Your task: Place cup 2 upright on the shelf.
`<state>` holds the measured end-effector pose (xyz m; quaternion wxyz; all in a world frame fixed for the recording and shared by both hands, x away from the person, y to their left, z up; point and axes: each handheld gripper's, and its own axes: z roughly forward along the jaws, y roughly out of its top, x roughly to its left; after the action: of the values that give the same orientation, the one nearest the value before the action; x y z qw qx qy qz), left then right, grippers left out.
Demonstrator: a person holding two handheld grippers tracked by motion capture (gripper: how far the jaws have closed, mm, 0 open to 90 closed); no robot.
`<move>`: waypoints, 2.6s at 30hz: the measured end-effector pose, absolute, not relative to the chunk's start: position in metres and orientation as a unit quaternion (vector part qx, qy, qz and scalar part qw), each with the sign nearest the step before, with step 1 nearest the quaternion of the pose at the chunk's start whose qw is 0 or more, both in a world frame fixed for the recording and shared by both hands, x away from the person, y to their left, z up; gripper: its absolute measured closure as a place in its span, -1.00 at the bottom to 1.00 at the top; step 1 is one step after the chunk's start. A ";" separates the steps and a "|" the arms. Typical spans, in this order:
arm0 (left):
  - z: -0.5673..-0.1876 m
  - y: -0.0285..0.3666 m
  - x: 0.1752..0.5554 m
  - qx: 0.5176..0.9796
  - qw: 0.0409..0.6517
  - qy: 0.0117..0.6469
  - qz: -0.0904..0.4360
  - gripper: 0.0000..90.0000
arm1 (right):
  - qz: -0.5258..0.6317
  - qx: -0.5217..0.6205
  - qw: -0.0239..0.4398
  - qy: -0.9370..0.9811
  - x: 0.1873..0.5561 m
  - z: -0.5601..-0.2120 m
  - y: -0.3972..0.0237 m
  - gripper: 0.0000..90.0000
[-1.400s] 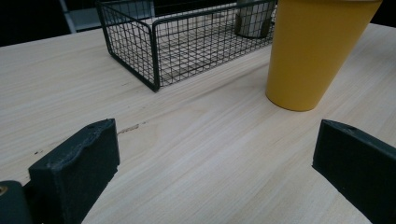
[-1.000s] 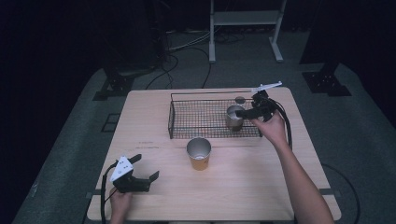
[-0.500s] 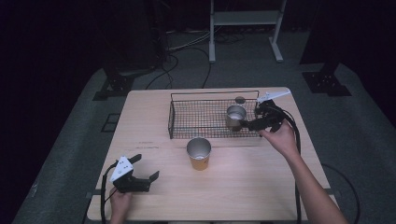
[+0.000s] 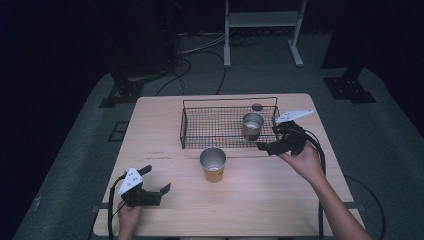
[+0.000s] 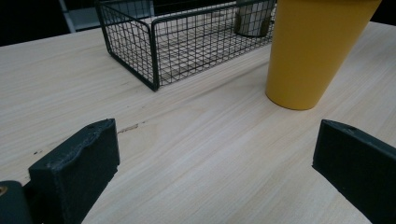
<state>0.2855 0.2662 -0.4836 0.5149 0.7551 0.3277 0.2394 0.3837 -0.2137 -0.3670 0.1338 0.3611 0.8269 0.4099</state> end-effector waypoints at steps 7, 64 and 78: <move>-0.484 0.265 0.286 0.756 0.513 0.329 0.239 -1.00 | 0.412 0.339 0.129 0.836 0.368 -0.368 -0.206 -0.80; -0.483 0.266 0.286 0.756 0.513 0.329 0.238 -1.00 | 0.410 0.258 0.089 0.870 0.328 -0.406 -0.120 -0.97; -0.483 0.266 0.286 0.755 0.514 0.330 0.238 -1.00 | 0.407 0.259 0.086 0.872 0.335 -0.416 -0.105 -0.97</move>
<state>0.2859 0.2658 -0.4834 0.5143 0.7550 0.3299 0.2380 0.3348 -0.1048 -0.4162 0.0858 0.2592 0.8716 0.4072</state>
